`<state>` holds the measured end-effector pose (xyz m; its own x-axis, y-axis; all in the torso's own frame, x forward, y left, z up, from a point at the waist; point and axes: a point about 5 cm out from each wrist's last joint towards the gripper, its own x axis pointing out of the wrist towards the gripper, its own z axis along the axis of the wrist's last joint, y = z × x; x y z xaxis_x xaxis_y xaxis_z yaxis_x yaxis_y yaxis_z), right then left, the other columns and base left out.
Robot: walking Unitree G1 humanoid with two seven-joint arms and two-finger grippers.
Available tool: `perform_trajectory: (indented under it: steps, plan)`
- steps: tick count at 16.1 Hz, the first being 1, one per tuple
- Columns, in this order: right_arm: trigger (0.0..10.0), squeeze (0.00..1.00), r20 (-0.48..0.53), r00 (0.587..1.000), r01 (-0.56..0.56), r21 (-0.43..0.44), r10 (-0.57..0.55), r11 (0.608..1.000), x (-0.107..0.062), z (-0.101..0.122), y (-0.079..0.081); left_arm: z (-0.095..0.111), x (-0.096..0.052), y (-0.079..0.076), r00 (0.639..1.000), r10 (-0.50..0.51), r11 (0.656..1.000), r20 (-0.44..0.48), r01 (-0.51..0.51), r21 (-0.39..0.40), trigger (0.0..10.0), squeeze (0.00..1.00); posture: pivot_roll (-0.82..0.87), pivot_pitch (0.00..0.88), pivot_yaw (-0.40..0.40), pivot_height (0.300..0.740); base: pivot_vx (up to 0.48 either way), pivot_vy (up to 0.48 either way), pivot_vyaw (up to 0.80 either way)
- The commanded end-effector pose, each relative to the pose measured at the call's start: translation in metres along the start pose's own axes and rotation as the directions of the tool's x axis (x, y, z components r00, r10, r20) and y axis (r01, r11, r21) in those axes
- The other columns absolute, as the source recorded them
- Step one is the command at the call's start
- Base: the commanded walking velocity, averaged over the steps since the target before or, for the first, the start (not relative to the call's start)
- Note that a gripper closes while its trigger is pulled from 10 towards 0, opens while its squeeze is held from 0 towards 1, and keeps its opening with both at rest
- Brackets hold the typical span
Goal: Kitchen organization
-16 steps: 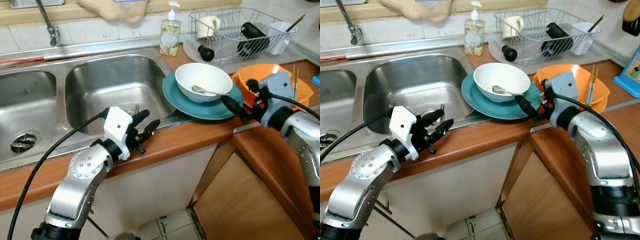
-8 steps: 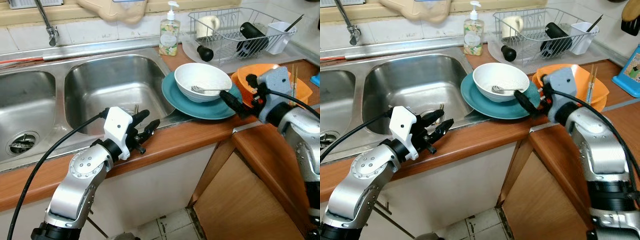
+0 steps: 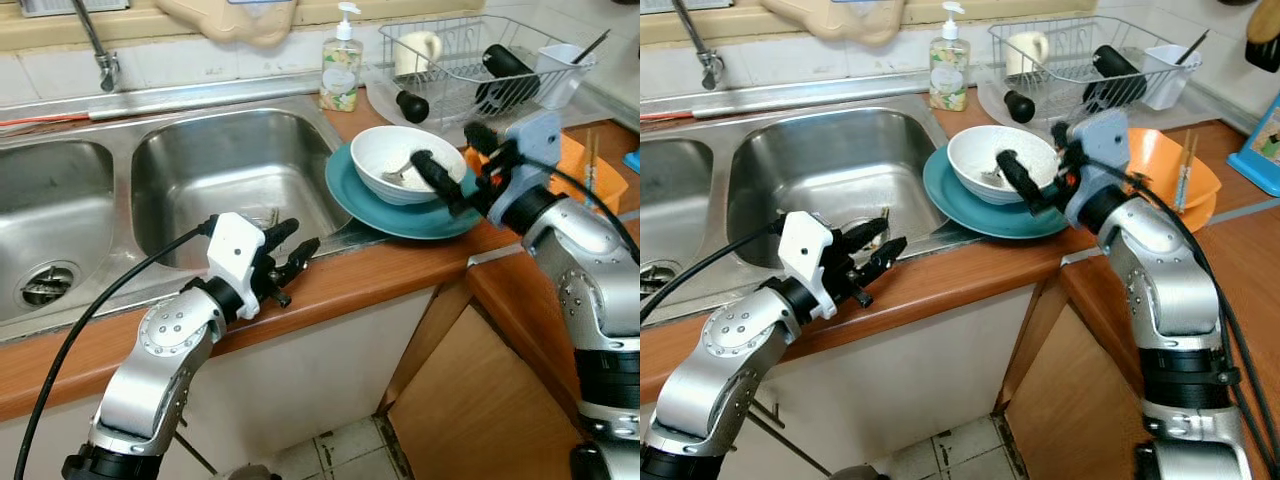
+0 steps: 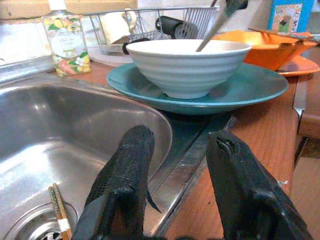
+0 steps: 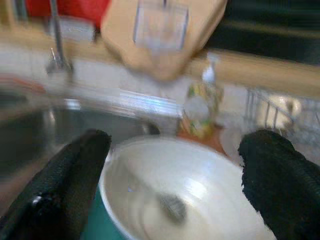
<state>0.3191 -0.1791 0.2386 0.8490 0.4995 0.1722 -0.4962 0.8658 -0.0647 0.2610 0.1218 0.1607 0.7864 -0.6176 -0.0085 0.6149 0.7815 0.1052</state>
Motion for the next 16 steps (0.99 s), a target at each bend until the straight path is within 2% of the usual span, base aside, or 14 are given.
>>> perform_trajectory:
  steps: [1,3,4,6,7,8,12,16]
  plan:
    - [10.0,0.0,0.091,0.996,0.023,0.005,-0.023,1.0,-0.002,0.021,-0.006,0.002,0.001,0.003,1.0,0.011,1.0,0.0,-0.011,0.018,10.0,0.0,0.0,0.0,0.011,0.74,0.0,0.0,0.0]
    - [10.0,0.0,0.15,0.987,0.052,0.066,-0.061,0.996,-0.005,0.032,-0.015,0.002,0.001,0.003,1.0,0.013,1.0,0.001,-0.013,0.018,10.0,0.0,-0.01,0.0,0.015,0.74,0.0,0.0,0.0]
    - [10.0,0.0,0.136,0.988,0.07,0.05,-0.076,0.996,-0.008,0.03,-0.019,0.001,0.002,0.003,1.0,0.013,1.0,0.0,-0.013,0.019,10.0,0.0,-0.01,0.0,0.015,0.74,0.0,0.0,0.0]
    - [10.0,0.0,0.029,0.995,0.095,-0.027,-0.095,0.995,-0.014,0.016,-0.023,0.001,0.003,0.002,1.0,0.009,1.0,0.001,-0.009,0.019,10.0,0.0,-0.01,0.0,0.015,0.74,0.0,0.0,0.0]
    - [10.0,0.0,-0.066,0.993,0.09,-0.107,-0.098,0.99,-0.018,0.002,-0.022,0.001,0.003,0.002,1.0,0.008,1.0,0.001,-0.008,0.017,10.0,0.0,-0.01,0.0,0.015,0.74,0.0,0.0,0.0]
    - [10.0,0.0,-0.123,0.988,0.077,-0.135,-0.094,0.988,-0.021,-0.007,-0.019,0.001,0.003,0.001,1.0,0.005,1.0,-0.001,-0.005,0.017,10.0,0.0,-0.01,0.0,0.015,0.74,0.0,0.0,0.0]
    - [10.0,0.0,-0.186,0.981,0.032,-0.145,-0.059,0.989,-0.03,-0.019,-0.01,-0.001,0.003,-0.003,1.0,-0.017,1.0,-0.01,0.017,0.013,10.0,0.0,-0.01,0.0,0.018,0.74,0.0,0.0,0.0]
    - [10.0,0.0,-0.147,0.988,0.031,-0.09,-0.044,0.995,-0.031,-0.015,-0.007,-0.001,0.003,-0.004,1.0,-0.025,1.0,-0.01,0.025,0.01,10.0,0.0,-0.01,0.0,0.019,0.74,0.0,0.0,0.0]
